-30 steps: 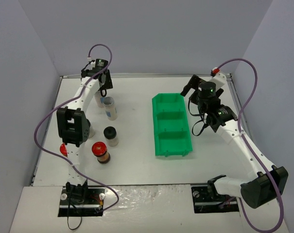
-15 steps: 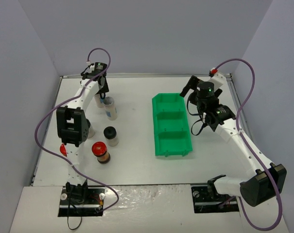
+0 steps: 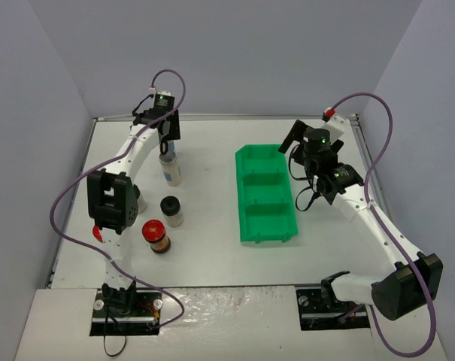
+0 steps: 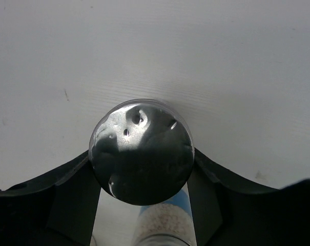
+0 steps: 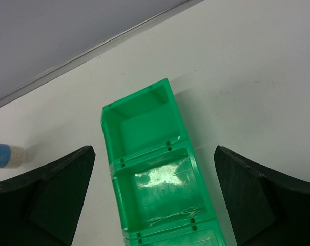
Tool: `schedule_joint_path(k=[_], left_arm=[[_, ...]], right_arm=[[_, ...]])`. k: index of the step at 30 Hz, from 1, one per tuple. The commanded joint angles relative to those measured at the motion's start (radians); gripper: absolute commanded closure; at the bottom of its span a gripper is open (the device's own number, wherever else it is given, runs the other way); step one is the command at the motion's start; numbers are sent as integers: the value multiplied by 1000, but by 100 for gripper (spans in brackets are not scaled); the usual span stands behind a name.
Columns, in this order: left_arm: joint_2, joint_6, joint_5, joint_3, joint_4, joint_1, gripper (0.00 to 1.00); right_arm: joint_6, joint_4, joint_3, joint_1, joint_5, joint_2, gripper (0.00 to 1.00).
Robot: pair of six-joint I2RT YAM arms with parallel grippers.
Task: Organize the condiment bottles
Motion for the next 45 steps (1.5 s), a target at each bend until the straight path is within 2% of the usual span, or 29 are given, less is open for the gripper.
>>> schedule_joint_path(k=[1,11,14,20,28,35,45], left_arm=[[-117,161,-30,229,83,-126,100],[-82,205,16,433,24,-280,100],[-50,208,54,465,17,-339,100],[38,211,88,537,17,-433,100],[169,203,165,613,42,-495,100],[213,201,211,561,117,-528,100],[293,191,271,584,139,-533,100]], right_arm=[[-4,43,-5,1,51,-8,0],[49,24,-54,0,207,-67,0],[97,1,-73,0,303,-104,0],[136,-23,-102,-2,395,-164,0],[138,-57,-116,-4,385,-193,0],[128,-80,-128,-4,381,-201,0],[150,-88,-165,-5,380,-217,0]])
